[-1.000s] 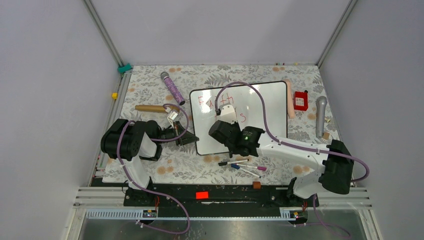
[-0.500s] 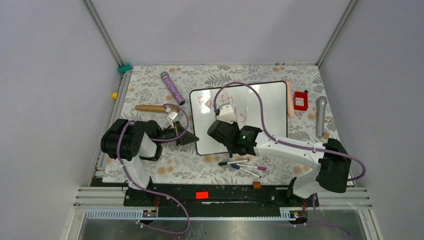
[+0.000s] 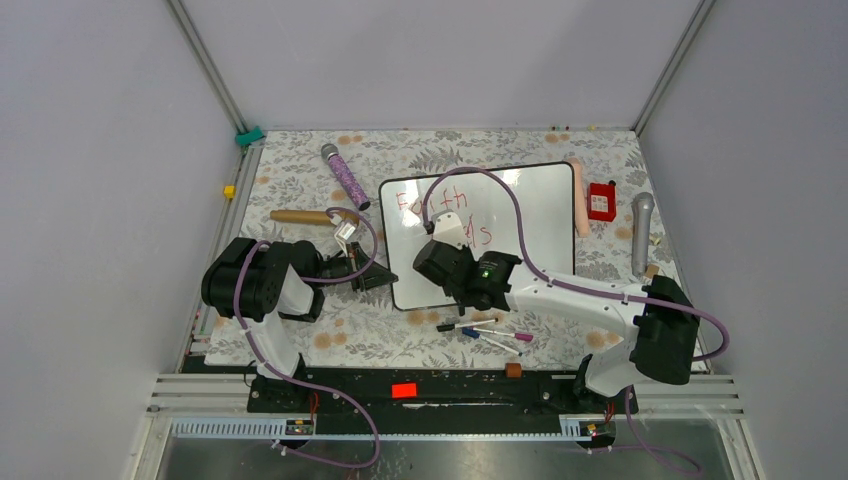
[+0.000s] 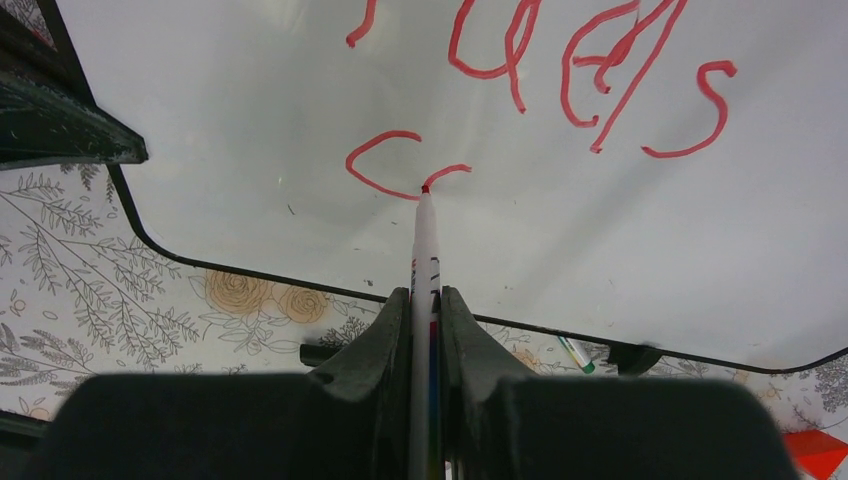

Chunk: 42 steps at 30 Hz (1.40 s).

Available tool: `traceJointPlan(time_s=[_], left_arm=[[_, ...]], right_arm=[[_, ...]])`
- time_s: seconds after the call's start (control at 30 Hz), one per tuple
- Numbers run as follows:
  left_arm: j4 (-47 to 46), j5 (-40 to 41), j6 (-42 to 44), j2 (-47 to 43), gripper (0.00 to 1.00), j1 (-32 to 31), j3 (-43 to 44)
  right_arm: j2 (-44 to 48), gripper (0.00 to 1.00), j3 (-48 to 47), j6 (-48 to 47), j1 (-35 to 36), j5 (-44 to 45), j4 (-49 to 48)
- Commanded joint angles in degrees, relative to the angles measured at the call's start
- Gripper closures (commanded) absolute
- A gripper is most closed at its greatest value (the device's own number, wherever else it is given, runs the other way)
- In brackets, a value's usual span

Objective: Write a sentence on the whiteboard

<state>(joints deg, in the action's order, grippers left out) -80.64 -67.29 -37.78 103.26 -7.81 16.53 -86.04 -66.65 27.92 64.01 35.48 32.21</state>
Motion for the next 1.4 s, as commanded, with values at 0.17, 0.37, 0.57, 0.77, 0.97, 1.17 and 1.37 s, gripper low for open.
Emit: traceJointPlan(time_s=[0.17, 0.37, 0.57, 0.77, 0.97, 1.17, 1.37], left_arm=[[-3.91, -1.43, 0.85, 0.0, 1.0, -0.23, 1.04], [-3.91, -1.44, 0.85, 0.0, 1.0, -0.22, 1.04], [-3.9, -1.28, 0.82, 0.05, 1.0, -0.27, 0.99], [-3.91, -1.31, 0.9, 0.06, 1.0, -0.25, 1.01], [-3.91, -1.32, 0.95, 0.1, 1.0, -0.22, 1.05], [-3.9, -1.28, 0.89, 0.08, 1.0, -0.21, 1.04], [-3.91, -1.31, 0.86, 0.1, 1.0, -0.2, 1.05]], right_arm=[[0.41, 1.0, 1.0, 1.16, -0.46, 0.03, 2.69], [0.06, 1.0, -1.02, 1.28, -0.71, 5.37, 5.93], [-0.5, 1.0, -3.1, -0.24, -1.24, 7.53, 6.05], [-1.65, 1.0, -4.96, -3.41, -1.61, 6.46, 3.59], [-1.96, 1.0, -4.6, -4.37, -1.61, 1.73, 0.85], [-0.1, 1.0, -1.9, -4.22, -1.58, -1.6, -0.78], [4.49, 1.0, 1.19, -3.26, -1.57, -0.55, -1.07]])
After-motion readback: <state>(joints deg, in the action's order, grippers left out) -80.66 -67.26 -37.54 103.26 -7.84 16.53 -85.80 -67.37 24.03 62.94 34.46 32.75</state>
